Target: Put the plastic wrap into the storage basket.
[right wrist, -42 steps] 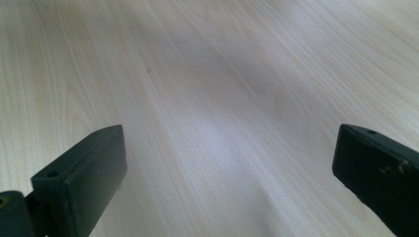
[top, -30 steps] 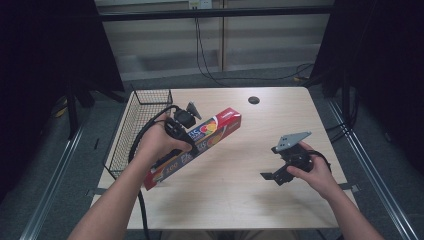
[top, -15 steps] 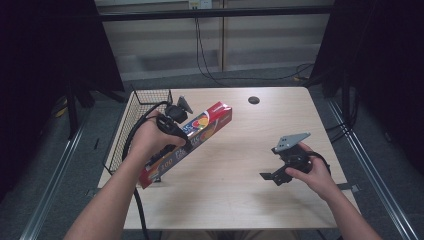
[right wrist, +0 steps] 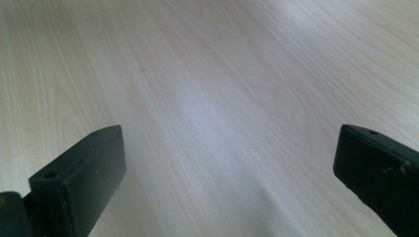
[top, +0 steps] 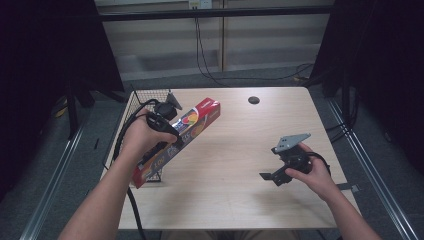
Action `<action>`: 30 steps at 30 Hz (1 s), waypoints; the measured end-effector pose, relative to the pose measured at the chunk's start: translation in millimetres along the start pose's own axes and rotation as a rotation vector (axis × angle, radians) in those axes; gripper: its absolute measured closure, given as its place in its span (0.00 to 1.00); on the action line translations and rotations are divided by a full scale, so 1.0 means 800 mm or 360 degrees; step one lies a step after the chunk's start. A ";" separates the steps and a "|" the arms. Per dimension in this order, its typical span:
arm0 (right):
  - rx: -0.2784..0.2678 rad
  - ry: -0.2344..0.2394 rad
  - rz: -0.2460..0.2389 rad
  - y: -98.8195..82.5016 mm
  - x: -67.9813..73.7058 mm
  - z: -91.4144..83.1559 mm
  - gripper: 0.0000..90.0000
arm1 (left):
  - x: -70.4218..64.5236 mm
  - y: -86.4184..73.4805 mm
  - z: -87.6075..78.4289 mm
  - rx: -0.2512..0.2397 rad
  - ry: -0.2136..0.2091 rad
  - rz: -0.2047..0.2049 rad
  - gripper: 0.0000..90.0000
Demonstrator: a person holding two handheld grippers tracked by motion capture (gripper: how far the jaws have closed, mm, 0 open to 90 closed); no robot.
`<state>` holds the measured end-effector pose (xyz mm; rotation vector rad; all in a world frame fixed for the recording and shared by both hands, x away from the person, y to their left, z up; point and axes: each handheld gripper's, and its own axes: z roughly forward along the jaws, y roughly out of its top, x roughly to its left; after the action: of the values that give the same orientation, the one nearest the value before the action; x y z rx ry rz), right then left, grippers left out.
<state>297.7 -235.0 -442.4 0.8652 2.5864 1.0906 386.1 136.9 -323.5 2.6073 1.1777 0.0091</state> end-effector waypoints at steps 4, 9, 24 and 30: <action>0.0008 -0.0023 0.0003 -0.001 0.000 -0.001 0.00 | 0.004 -0.002 -0.003 -0.0005 -0.0012 -0.0028 0.48; 0.0002 -0.0017 -0.0003 -0.002 0.000 -0.001 0.00 | 0.009 -0.004 -0.005 0.0004 0.0001 -0.0065 0.48; -0.0006 -0.0021 -0.0001 -0.002 -0.002 -0.002 0.00 | 0.034 -0.018 -0.018 -0.0014 0.0060 -0.0213 0.48; -0.0004 -0.0025 0.0003 -0.003 -0.001 -0.002 0.00 | 0.044 -0.024 -0.022 -0.0025 0.0079 -0.0281 0.48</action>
<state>296.8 -238.3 -442.8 0.8728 2.5714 1.0826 393.6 179.2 -315.6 2.4941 1.4149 0.0471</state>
